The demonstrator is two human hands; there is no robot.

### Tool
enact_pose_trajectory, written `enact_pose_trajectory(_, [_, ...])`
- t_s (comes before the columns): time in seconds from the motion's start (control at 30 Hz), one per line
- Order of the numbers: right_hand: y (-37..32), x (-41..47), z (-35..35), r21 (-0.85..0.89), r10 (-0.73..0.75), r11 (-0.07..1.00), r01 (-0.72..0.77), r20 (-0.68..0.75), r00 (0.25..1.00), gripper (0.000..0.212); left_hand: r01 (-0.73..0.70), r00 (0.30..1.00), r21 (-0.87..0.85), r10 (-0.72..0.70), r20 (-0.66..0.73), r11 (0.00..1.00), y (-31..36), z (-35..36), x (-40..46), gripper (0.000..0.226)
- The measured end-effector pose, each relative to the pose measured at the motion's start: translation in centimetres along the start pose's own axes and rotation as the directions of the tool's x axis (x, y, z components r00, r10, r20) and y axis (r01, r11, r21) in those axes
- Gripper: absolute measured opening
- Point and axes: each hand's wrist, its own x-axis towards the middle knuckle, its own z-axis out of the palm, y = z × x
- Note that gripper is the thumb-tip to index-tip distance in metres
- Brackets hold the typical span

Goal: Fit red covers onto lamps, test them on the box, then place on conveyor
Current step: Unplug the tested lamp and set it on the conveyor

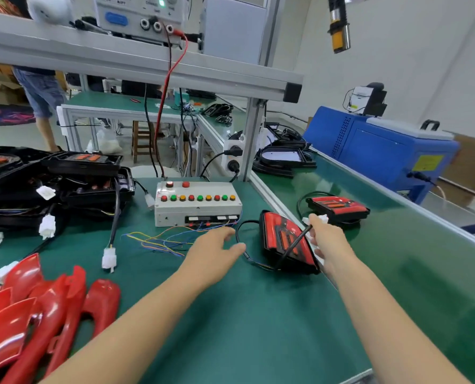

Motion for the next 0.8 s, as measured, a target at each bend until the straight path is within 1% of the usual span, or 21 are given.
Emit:
enact_pose_trajectory(0.03, [0.6,0.3,-0.1,-0.033,0.039,0.999,-0.038,0.013,0.999,0.027,0.092,0.994,-0.074,-0.087,0.064,0.993,0.5,0.8,0.2,0.053])
enact_pose_trajectory(0.07, [1.3,0.6,-0.2,-0.062,0.069,0.996,-0.067,0.022,0.997,0.036,0.178,0.979,-0.132,-0.161,0.126,0.975,0.9,1.5,0.5,0.061])
enact_pose_trajectory(0.13, [2.3,1.2,-0.3,-0.106,0.100,0.990,-0.097,0.016,0.995,0.048,0.318,0.937,-0.235,-0.267,0.226,0.918,1.4,2.7,1.1,0.081])
enact_pose_trajectory(0.2, [2.9,1.5,-0.3,-0.118,0.115,0.987,-0.112,0.020,0.993,0.053,0.415,0.901,-0.337,-0.331,0.280,0.845,1.8,3.6,1.8,0.091])
enact_pose_trajectory(0.3, [3.1,1.7,-0.2,-0.121,0.136,0.984,-0.129,0.055,0.989,0.064,0.493,0.867,-0.471,-0.368,0.336,0.731,2.6,4.1,2.6,0.094])
enact_pose_trajectory(0.37, [3.0,1.5,-0.1,-0.119,0.122,0.986,-0.115,0.052,0.991,0.060,0.526,0.850,-0.546,-0.392,0.351,0.652,3.1,4.1,3.0,0.093])
enact_pose_trajectory(0.47, [3.3,1.0,0.1,-0.113,0.093,0.990,-0.084,0.075,0.993,0.037,0.554,0.831,-0.614,-0.417,0.368,0.562,3.4,4.5,3.5,0.083])
enact_pose_trajectory(0.53, [3.7,0.8,0.3,-0.065,0.091,0.994,-0.084,0.114,0.989,0.031,0.545,0.837,-0.619,-0.414,0.358,0.565,3.5,4.9,3.6,0.071])
enact_pose_trajectory(0.67, [4.2,0.3,0.3,0.031,0.093,0.995,-0.099,0.158,0.983,0.025,0.505,0.857,-0.646,-0.421,0.297,0.573,3.3,5.4,3.7,0.061])
enact_pose_trajectory(0.73, [4.5,0.0,0.3,0.084,0.085,0.991,-0.102,0.187,0.979,0.023,0.491,0.861,-0.671,-0.428,0.275,0.556,2.9,5.6,3.8,0.054])
enact_pose_trajectory(0.8, [4.7,-0.2,0.2,0.138,0.066,0.985,-0.099,0.223,0.973,0.023,0.473,0.865,-0.719,-0.423,0.270,0.509,2.3,5.7,3.8,0.047])
